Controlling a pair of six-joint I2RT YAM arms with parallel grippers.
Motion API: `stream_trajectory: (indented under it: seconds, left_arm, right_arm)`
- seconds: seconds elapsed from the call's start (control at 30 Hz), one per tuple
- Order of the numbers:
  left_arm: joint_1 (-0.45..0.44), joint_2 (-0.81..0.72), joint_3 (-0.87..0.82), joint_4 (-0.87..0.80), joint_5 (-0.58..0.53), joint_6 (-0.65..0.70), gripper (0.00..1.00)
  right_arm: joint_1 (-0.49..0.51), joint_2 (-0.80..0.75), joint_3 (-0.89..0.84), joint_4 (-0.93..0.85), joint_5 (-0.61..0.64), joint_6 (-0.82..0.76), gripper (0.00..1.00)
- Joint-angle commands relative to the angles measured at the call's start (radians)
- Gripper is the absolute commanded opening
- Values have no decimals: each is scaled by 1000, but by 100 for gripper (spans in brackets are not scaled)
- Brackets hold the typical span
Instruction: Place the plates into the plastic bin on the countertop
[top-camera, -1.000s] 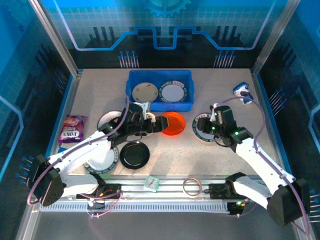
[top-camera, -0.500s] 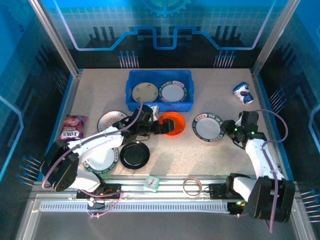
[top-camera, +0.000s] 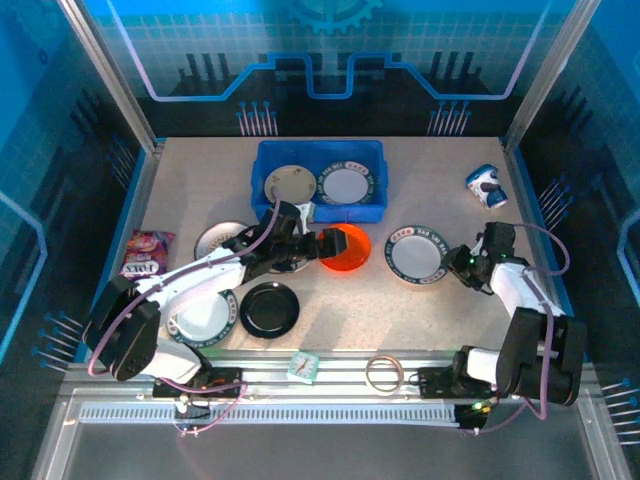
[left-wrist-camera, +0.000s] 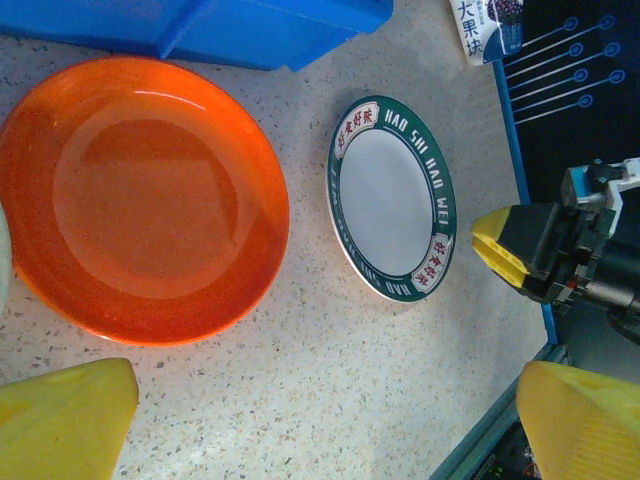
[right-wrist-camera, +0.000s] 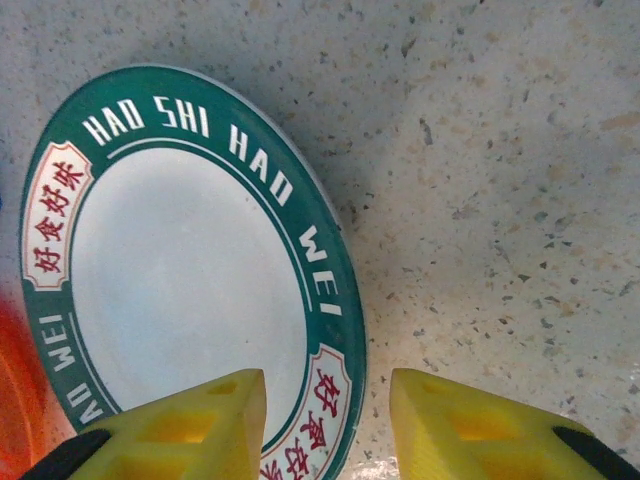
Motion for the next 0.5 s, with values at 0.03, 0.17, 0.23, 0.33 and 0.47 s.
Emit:
stream_trajectory:
  seconds: [0.03, 0.17, 0.23, 0.33, 0.47]
  left_arm:
    - [13, 3, 32, 12, 30, -2, 99]
    - [15, 9, 31, 13, 31, -5, 98]
    - [16, 12, 29, 15, 33, -7, 98]
    - [17, 17, 29, 16, 35, -9, 98]
    - [19, 25, 31, 22, 38, -13, 98]
  right_arm:
    - [-10, 38, 10, 49, -39, -10, 37]
    - [-8, 71, 17, 66, -44, -15, 37]
    - [-3, 87, 22, 67, -38, -19, 37]
    - [1, 107, 26, 77, -40, -18, 37]
    - [14, 150, 32, 98, -45, -14, 36]
